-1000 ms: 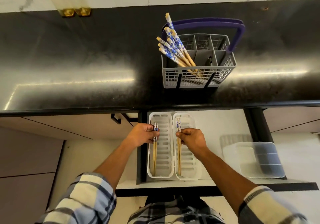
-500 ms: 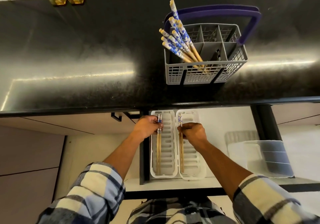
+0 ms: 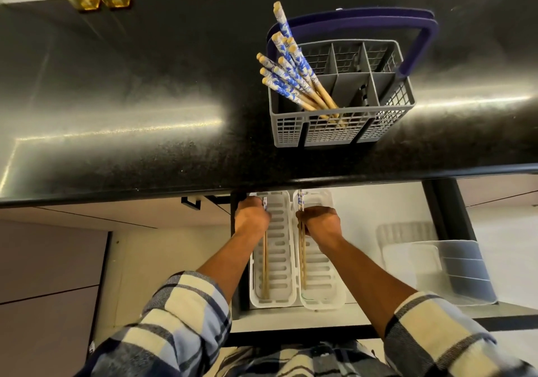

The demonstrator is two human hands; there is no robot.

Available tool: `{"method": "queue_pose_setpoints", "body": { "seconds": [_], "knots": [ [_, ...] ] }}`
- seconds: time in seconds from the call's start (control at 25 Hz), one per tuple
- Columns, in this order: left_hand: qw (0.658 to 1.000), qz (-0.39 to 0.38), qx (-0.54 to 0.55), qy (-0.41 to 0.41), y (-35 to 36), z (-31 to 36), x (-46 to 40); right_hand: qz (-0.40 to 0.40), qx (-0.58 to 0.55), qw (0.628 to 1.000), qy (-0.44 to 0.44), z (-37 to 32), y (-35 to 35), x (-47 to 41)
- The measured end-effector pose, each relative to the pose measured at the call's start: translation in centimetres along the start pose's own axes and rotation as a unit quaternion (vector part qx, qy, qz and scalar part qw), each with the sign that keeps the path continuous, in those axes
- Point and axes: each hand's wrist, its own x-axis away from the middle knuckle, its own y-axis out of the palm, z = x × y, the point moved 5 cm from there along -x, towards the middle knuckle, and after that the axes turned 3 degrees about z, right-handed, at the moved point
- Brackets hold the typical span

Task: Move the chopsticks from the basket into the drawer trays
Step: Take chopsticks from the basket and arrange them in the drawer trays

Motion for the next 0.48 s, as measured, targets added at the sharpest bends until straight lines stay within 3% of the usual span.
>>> {"method": "queue_pose_setpoints", "body": {
  "seconds": [0.16,0.48],
  "knots": [
    [0.999,0.007,-0.042,-0.013,0.39,0.13,0.17,0.012,0.000,1.000,-0.003,0.32,-0.34,0.30],
    [0.999,0.019,-0.016,-0.027,0.06,0.79,0.50,-0.005,0.050,0.999,-0.002,0.67,-0.16,0.74]
  ]
}}
